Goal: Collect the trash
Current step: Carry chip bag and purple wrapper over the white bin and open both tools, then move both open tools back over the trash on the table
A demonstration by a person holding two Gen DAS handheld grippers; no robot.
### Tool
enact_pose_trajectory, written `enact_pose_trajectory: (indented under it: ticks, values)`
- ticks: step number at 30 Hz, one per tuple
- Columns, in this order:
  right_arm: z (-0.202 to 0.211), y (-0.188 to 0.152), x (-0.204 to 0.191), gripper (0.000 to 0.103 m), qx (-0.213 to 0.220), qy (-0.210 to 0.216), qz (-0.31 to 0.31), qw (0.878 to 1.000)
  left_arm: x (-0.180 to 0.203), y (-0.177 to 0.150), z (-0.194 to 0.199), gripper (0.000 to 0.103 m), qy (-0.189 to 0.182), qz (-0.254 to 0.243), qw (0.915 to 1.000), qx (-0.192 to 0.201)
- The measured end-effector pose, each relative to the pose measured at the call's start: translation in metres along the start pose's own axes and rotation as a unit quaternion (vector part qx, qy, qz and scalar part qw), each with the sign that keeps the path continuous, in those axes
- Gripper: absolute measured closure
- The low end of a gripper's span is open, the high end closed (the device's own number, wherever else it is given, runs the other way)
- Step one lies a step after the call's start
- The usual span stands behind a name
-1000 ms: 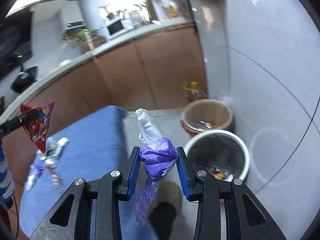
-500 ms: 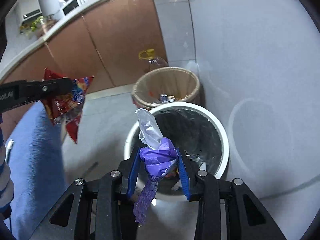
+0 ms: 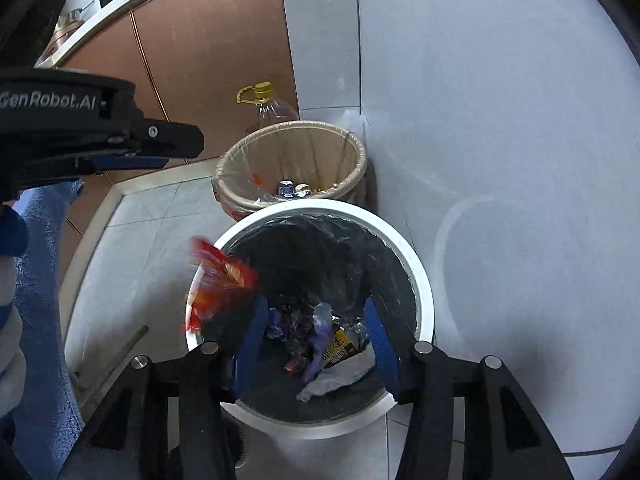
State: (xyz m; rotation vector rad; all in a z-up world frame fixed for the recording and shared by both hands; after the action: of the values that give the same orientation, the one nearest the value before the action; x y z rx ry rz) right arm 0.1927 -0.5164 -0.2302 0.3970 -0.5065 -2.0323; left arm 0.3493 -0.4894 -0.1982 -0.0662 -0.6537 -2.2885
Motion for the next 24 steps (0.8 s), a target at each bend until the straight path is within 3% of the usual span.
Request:
enact_pose_trajectory:
  ticks: [7,17,21,22,24]
  values:
    - [0.017,0.0,-0.015,0.039,0.017,0.0,0.006,1.0,-0.004,-0.011,0.039,0.073,-0.009,0.004,0.9996,0.026]
    - [0.087,-0.007,-0.051,0.007,0.071,0.014,0.015,0.997,-0.012,-0.055,0.147,0.073,0.018,0.001,0.9941,0.107]
    - [0.126,-0.012,-0.068,0.0,0.101,0.025,0.025,0.994,-0.018,-0.077,0.195,0.073,0.027,0.0,0.9912,0.129]
    - [0.138,-0.013,-0.072,0.0,0.11,0.029,0.028,0.993,-0.02,-0.084,0.209,0.072,0.031,0.003,0.9903,0.135]
    - [0.156,-0.015,-0.08,0.0,0.125,0.037,0.033,0.991,-0.024,-0.097,0.235,0.061,0.037,0.01,0.9881,0.149]
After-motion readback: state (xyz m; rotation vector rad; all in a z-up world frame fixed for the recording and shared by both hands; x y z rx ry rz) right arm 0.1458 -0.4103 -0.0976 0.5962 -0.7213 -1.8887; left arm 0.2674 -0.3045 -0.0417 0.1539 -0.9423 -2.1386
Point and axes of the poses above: each gripper's, at about its wrist camera, not at the fingertips, and z roughly against the way its jaws point, x to its right, y to its top, the point moved 3 cm from there along -z, roughly the way its jaws point, and after that the axes turned 7 degrees about -x, right-handed, at the moved point
